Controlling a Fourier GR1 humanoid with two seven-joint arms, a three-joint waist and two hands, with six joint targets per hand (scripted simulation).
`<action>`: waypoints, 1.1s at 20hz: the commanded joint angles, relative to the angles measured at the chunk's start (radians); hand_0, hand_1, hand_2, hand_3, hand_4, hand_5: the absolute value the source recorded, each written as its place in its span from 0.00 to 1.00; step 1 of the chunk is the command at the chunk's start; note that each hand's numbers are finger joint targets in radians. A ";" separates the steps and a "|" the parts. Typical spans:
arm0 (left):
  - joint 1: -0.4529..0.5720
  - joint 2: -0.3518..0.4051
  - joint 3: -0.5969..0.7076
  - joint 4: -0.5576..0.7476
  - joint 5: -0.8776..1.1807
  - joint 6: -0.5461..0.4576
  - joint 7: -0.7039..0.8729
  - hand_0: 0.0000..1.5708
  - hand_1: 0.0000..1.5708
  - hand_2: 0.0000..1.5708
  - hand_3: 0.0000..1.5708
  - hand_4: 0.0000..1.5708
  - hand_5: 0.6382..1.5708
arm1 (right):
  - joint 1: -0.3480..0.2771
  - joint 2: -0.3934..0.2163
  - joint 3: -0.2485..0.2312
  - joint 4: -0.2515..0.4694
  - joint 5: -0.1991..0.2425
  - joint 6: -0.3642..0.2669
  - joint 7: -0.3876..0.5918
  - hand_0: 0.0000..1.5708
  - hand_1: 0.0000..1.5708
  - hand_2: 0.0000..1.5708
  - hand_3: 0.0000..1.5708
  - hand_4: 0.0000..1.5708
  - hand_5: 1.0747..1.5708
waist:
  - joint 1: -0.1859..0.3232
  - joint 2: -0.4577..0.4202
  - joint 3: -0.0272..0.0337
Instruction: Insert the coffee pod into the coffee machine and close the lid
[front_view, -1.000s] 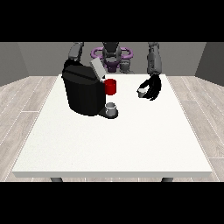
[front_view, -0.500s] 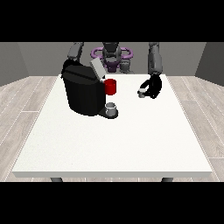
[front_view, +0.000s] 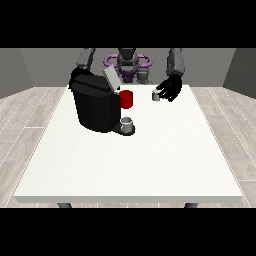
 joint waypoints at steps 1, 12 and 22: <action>-0.063 0.014 0.007 -0.033 0.006 -0.070 0.005 0.80 0.80 0.84 0.83 0.34 1.00 | -0.059 -0.006 -0.023 0.018 -0.015 -0.013 0.024 0.00 0.00 0.00 0.00 0.32 1.00 | 0.012 -0.003 -0.0002; -0.213 0.078 0.078 -0.015 0.018 -0.134 0.052 0.81 0.81 0.85 0.82 0.35 1.00 | -0.045 0.017 0.032 -0.039 -0.013 0.023 0.006 0.00 0.00 0.00 0.00 0.32 1.00 | -0.093 0.033 -0.0003; -0.388 0.159 0.153 0.017 0.039 -0.182 0.120 0.79 0.79 0.80 0.76 0.30 1.00 | -0.096 -0.001 0.069 -0.105 0.015 0.020 0.063 0.00 0.00 0.00 0.00 0.32 1.00 | -0.167 0.089 -0.0003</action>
